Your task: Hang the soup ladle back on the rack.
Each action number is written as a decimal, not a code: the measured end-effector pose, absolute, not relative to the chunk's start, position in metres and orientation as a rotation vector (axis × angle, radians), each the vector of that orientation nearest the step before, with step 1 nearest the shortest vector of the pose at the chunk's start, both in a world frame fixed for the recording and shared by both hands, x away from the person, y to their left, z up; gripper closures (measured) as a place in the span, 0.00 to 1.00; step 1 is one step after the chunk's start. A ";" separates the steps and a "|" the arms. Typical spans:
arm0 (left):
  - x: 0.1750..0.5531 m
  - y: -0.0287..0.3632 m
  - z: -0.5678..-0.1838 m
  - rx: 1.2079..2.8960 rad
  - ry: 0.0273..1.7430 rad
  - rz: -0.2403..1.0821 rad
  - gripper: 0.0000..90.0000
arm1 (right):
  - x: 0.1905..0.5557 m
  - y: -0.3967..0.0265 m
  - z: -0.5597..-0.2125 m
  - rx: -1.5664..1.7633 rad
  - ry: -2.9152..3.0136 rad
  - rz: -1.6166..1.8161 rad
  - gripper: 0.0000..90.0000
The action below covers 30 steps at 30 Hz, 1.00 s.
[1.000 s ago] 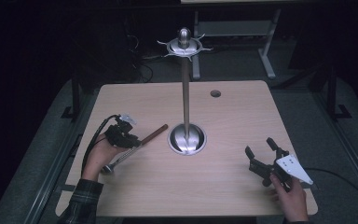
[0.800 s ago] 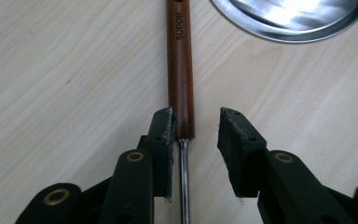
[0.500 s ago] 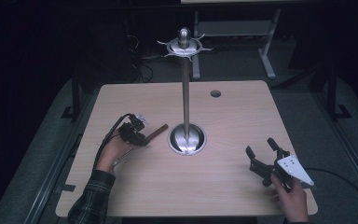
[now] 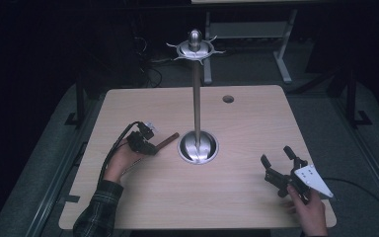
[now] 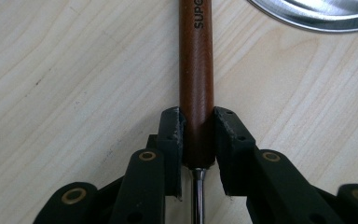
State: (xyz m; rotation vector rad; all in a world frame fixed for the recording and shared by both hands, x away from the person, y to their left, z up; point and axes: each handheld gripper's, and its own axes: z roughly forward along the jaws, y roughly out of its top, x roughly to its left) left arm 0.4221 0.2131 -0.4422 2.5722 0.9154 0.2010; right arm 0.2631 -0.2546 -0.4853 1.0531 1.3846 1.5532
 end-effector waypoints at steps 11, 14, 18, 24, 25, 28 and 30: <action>0.417 0.217 -0.444 2.533 0.938 0.224 0.82 | 0.263 -0.255 -0.485 1.053 1.378 1.559 0.14; 0.416 0.219 -0.444 2.520 0.956 0.199 0.82 | 0.262 -0.255 -0.485 1.055 1.374 1.562 0.14; 0.416 0.227 -0.441 2.471 0.970 0.195 0.82 | 0.262 -0.256 -0.486 1.055 1.371 1.565 0.14; 0.408 0.240 -0.429 2.313 0.974 0.188 0.82 | 0.262 -0.255 -0.485 1.055 1.375 1.565 0.14; 0.407 0.240 -0.426 2.298 0.969 0.191 0.82 | 0.263 -0.255 -0.485 1.054 1.378 1.564 0.14; 0.399 0.240 -0.416 2.255 0.957 0.209 0.82 | 0.263 -0.255 -0.485 1.054 1.381 1.561 0.14; 0.396 0.240 -0.411 2.230 0.941 0.215 0.82 | 0.263 -0.255 -0.485 1.053 1.384 1.561 0.14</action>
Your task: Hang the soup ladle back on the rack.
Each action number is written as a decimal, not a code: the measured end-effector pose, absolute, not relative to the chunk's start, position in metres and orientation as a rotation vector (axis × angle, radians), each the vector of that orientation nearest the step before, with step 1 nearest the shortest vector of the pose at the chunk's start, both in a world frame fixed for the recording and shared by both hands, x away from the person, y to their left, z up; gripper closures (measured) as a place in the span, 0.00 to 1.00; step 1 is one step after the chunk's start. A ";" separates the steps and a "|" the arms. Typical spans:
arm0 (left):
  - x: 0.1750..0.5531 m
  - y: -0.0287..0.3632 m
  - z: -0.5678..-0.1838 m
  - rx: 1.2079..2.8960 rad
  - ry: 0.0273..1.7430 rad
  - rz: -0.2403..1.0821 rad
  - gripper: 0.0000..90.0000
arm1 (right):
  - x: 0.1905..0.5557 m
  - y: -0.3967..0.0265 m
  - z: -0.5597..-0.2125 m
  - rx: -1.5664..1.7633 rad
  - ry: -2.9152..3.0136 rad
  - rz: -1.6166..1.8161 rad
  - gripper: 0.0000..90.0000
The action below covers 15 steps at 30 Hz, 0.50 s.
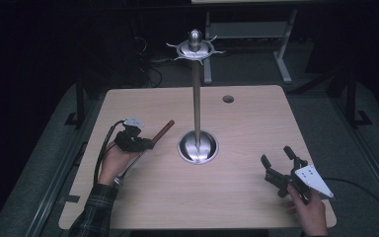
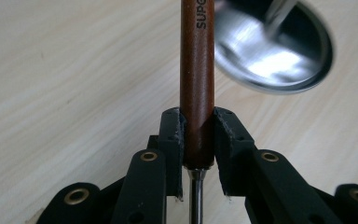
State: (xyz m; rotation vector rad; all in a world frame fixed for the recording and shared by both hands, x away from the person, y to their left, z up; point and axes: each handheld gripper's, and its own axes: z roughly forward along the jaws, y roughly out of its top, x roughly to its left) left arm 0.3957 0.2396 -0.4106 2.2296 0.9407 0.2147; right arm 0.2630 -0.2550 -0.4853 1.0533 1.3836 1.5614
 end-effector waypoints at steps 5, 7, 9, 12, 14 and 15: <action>0.386 0.240 -0.391 2.151 0.876 0.229 0.83 | 0.263 -0.255 -0.485 1.057 1.378 1.567 0.14; 0.383 0.241 -0.385 2.125 0.857 0.239 0.83 | 0.263 -0.255 -0.485 1.056 1.378 1.563 0.14; 0.381 0.242 -0.380 2.114 0.837 0.247 0.83 | 0.263 -0.254 -0.485 1.055 1.382 1.554 0.14; 0.377 0.245 -0.372 2.076 0.812 0.254 0.83 | 0.263 -0.253 -0.485 1.048 1.391 1.535 0.14; 0.374 0.246 -0.368 2.052 0.803 0.254 0.83 | 0.263 -0.252 -0.485 1.044 1.400 1.530 0.14; 0.373 0.247 -0.366 2.044 0.792 0.260 0.83 | 0.263 -0.252 -0.485 1.043 1.402 1.532 0.14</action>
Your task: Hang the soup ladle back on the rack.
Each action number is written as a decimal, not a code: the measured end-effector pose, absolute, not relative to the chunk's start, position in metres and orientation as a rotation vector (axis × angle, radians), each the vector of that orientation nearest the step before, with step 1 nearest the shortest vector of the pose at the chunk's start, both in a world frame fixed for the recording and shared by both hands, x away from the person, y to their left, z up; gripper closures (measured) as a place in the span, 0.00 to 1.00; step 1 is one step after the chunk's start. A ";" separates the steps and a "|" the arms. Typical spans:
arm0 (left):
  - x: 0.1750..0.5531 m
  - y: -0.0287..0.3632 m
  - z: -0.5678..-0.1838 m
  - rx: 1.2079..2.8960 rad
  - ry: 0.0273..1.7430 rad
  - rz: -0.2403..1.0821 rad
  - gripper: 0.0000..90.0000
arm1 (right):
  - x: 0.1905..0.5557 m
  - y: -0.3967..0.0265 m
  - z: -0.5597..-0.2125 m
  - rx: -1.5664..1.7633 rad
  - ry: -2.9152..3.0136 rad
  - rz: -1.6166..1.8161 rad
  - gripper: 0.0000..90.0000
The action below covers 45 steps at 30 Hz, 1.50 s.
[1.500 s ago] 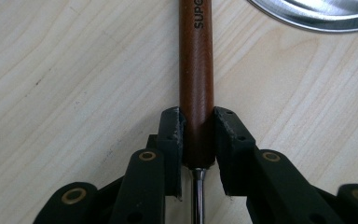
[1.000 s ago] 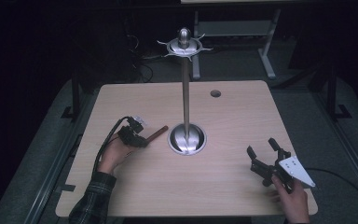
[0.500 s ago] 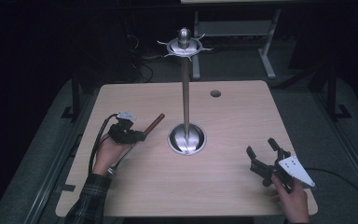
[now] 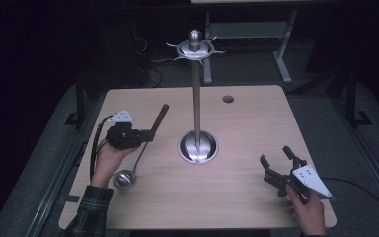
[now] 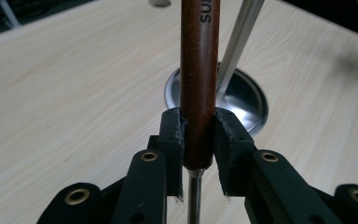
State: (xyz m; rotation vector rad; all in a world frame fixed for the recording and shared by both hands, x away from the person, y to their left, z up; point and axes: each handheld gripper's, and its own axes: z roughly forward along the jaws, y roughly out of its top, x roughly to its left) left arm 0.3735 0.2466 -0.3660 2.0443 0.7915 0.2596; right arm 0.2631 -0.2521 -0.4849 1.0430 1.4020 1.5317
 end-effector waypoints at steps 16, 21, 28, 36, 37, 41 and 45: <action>0.355 0.243 -0.334 1.937 0.680 0.293 0.83 | 0.263 -0.254 -0.485 1.046 1.400 1.559 0.14; 0.353 0.235 -0.320 1.899 0.620 0.297 0.83 | 0.264 -0.254 -0.485 1.053 1.404 1.562 0.14; 0.354 0.224 -0.300 1.871 0.565 0.305 0.83 | 0.264 -0.254 -0.485 1.045 1.413 1.558 0.14; 0.356 0.216 -0.273 1.841 0.503 0.324 0.83 | 0.264 -0.254 -0.485 1.048 1.406 1.559 0.14; 0.356 0.215 -0.270 1.846 0.494 0.331 0.83 | 0.264 -0.254 -0.485 1.048 1.406 1.560 0.14; 0.358 0.210 -0.257 1.831 0.472 0.341 0.83 | 0.264 -0.254 -0.485 1.051 1.408 1.558 0.14; 0.362 0.206 -0.246 1.825 0.450 0.338 0.83 | 0.263 -0.254 -0.485 1.045 1.405 1.560 0.14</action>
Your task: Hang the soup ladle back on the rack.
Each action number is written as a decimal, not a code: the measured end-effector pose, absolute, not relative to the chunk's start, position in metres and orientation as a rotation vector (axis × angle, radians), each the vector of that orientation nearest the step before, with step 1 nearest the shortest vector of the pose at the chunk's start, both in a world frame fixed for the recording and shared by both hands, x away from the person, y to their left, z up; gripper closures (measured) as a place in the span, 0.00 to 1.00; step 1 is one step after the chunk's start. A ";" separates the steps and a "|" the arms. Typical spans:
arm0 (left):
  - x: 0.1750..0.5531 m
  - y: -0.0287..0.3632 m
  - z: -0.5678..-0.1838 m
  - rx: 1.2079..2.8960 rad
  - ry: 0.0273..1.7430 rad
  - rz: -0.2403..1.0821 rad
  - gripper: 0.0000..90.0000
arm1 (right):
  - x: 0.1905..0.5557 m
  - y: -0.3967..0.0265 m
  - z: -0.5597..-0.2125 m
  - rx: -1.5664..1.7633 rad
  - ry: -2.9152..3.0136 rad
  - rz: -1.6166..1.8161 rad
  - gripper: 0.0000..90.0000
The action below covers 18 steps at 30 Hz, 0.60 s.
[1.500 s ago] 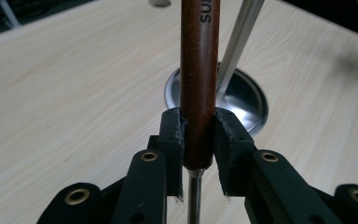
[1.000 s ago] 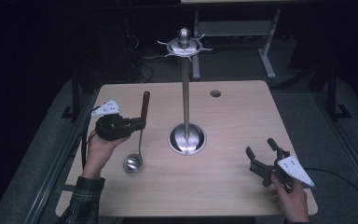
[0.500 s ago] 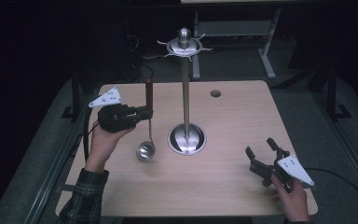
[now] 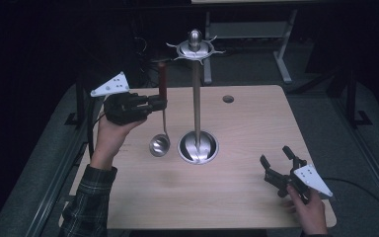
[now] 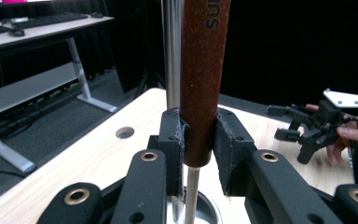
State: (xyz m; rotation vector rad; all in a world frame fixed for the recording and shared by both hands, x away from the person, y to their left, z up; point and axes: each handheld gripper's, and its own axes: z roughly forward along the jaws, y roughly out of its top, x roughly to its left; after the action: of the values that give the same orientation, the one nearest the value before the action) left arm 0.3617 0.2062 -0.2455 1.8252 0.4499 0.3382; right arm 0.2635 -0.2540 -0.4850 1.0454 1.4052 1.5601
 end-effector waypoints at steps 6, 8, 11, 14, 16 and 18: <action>0.367 0.203 -0.237 1.810 0.437 0.328 0.83 | 0.263 -0.255 -0.485 1.044 1.400 1.565 0.14; 0.369 0.201 -0.235 1.811 0.430 0.325 0.83 | 0.263 -0.255 -0.485 1.045 1.403 1.565 0.14; 0.372 0.197 -0.232 1.811 0.427 0.317 0.83 | 0.263 -0.255 -0.485 1.044 1.399 1.566 0.14; 0.373 0.193 -0.231 1.817 0.420 0.310 0.83 | 0.263 -0.255 -0.485 1.039 1.393 1.569 0.14; 0.374 0.191 -0.231 1.814 0.415 0.310 0.83 | 0.263 -0.255 -0.485 1.043 1.392 1.571 0.14; 0.374 0.190 -0.230 1.816 0.413 0.310 0.83 | 0.263 -0.255 -0.485 1.041 1.393 1.570 0.14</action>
State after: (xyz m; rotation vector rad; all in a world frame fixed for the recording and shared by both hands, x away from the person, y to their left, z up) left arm 0.3743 0.1896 -0.2303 1.8157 0.4132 0.3103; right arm 0.2629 -0.2551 -0.4853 1.0410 1.3933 1.5704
